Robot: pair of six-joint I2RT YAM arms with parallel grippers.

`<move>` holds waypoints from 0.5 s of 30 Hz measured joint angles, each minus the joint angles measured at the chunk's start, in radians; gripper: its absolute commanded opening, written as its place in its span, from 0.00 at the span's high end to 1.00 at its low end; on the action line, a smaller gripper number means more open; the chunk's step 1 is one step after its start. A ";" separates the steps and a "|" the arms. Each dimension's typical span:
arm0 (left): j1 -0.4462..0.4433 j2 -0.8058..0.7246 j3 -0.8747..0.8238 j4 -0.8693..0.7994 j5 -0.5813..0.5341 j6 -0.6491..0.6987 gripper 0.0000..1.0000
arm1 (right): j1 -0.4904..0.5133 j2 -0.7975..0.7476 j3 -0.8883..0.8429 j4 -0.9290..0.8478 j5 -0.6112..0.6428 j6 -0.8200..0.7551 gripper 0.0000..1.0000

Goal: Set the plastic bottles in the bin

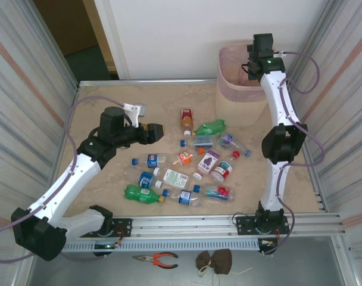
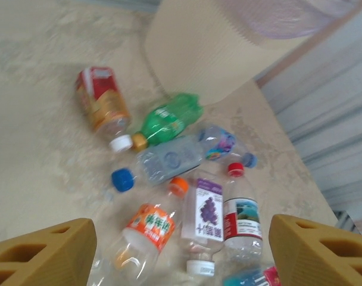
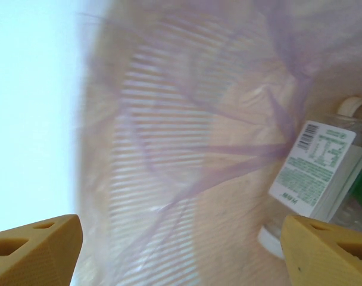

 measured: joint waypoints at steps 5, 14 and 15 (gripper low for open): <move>0.000 -0.047 -0.025 -0.138 -0.164 -0.152 0.22 | 0.001 -0.127 -0.094 0.033 -0.024 -0.061 0.15; 0.006 -0.089 -0.030 -0.498 -0.419 -0.561 0.29 | 0.003 -0.381 -0.404 0.112 -0.047 -0.132 0.16; 0.006 -0.089 -0.036 -0.532 -0.430 -0.603 0.30 | 0.003 -0.407 -0.439 0.118 -0.048 -0.136 0.16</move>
